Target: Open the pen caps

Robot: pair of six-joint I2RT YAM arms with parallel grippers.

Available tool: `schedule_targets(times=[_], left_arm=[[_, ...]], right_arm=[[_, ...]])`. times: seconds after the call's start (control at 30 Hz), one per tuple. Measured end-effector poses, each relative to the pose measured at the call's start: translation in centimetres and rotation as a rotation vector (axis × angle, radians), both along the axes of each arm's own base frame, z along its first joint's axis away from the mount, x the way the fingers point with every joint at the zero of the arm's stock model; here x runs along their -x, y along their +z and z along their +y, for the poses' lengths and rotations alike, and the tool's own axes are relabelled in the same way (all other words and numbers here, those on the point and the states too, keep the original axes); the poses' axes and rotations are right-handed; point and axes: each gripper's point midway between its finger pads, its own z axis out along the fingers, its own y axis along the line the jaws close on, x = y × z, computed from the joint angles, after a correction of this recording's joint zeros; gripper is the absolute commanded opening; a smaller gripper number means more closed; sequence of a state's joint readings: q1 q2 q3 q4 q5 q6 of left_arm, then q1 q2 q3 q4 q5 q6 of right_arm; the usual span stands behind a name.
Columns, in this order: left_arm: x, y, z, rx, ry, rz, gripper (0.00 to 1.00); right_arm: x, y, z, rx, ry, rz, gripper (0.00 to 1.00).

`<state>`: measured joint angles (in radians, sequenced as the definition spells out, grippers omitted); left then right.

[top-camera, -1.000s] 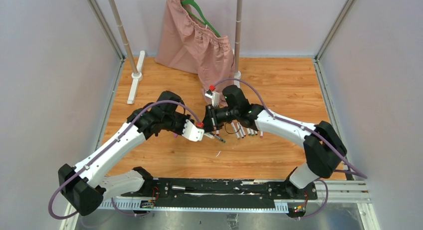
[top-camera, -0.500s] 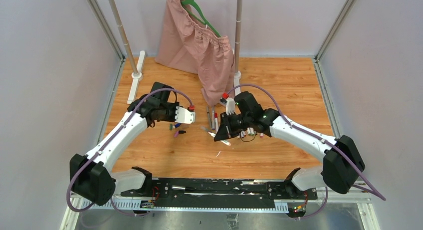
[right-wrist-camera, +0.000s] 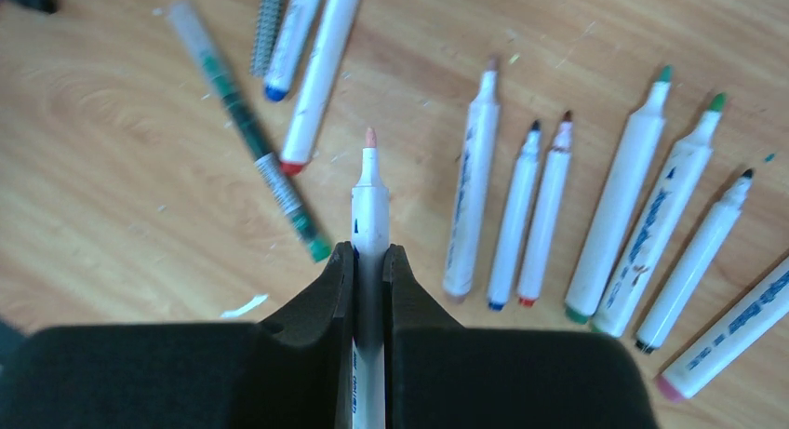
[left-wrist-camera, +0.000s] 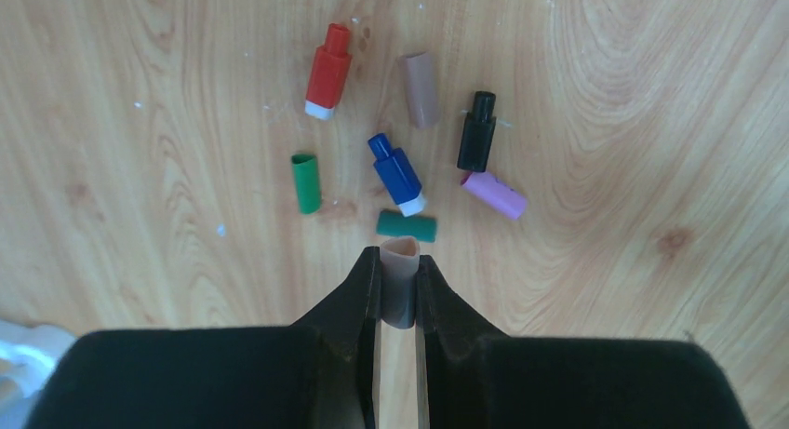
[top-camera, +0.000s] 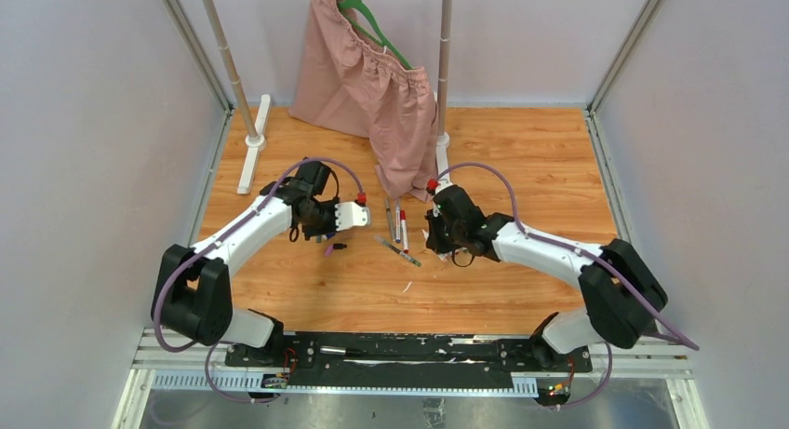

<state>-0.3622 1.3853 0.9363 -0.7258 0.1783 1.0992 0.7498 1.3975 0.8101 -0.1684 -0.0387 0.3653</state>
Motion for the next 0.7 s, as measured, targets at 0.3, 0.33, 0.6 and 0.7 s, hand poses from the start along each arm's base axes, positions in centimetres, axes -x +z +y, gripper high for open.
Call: schedule_targets(times=[0.3, 0.33, 0.6, 0.7], left_arm=[[0.2, -2.1, 0.0, 0.058, 0.121, 0.080, 0.01], [0.3, -2.3, 0.0, 0.061, 0.129, 0.086, 0.02], [0.4, -3.4, -0.2, 0.072, 0.174, 0.123, 0.24], [0.4, -3.6, -0.2, 0.075, 0.182, 0.130, 0.38]], right_arm=[[-3.5, -3.7, -0.5, 0.127, -0.094, -0.065, 0.13], [-3.7, -3.9, -0.5, 0.134, -0.101, -0.069, 0.16], [-4.5, -4.8, -0.9, 0.167, -0.132, -0.088, 0.35], [-4.7, -4.7, -1.0, 0.171, -0.140, -0.096, 0.39]])
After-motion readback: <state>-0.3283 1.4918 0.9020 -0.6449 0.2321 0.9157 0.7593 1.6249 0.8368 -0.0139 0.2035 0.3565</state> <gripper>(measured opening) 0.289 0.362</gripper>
